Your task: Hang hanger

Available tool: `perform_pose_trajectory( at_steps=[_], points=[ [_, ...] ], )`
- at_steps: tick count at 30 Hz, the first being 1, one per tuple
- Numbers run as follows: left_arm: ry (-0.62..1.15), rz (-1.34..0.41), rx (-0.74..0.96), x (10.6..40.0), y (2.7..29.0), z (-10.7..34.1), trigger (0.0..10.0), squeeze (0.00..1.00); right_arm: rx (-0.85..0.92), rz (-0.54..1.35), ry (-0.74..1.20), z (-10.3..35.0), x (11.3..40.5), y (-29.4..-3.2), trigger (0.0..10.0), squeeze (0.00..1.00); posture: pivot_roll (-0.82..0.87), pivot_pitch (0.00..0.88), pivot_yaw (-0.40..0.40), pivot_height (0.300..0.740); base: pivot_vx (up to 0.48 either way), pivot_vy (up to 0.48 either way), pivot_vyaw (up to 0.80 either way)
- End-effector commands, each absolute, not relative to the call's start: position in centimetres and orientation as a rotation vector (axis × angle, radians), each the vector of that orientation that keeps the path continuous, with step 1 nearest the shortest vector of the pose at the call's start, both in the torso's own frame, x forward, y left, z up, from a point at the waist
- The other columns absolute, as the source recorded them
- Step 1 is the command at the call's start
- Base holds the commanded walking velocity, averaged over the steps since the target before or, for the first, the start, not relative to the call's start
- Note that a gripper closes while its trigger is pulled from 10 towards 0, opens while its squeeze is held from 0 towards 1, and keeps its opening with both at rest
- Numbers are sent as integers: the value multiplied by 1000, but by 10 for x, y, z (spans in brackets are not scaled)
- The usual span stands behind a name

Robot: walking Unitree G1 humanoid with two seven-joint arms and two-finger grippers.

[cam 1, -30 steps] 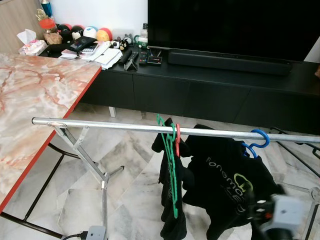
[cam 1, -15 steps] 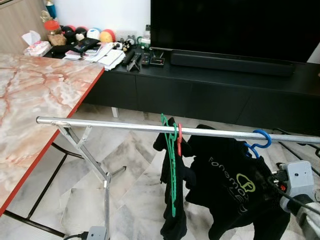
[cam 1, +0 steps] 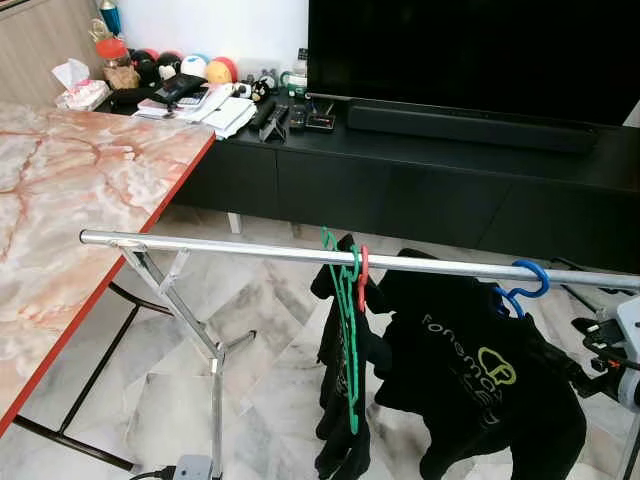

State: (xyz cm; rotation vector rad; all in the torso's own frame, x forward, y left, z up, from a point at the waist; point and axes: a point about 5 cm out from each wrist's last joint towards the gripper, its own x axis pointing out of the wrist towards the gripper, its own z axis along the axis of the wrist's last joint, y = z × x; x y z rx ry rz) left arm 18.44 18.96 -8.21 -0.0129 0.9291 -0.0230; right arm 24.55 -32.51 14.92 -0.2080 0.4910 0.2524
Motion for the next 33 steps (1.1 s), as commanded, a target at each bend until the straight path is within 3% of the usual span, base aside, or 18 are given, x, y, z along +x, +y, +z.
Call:
perform_pose_trajectory(
  at_steps=[1,9,15,33],
  points=[
    [970,-23,-12,177,191,-86,10000,0,-238,234,513,150,246,-332,10000,0,-131,165,-16,740,0,0,0],
    [969,-19,-17,177,190,-86,10000,0,-248,217,445,143,259,-327,10000,0,-124,171,-18,740,0,0,0],
    [969,-19,-19,177,190,-86,10000,0,-147,231,391,135,267,-322,10000,0,-119,176,-20,740,0,0,0],
    [965,-18,-23,178,190,-86,10000,0,-274,278,239,140,310,-306,10000,0,-104,179,-16,740,0,0,0]
  ],
)
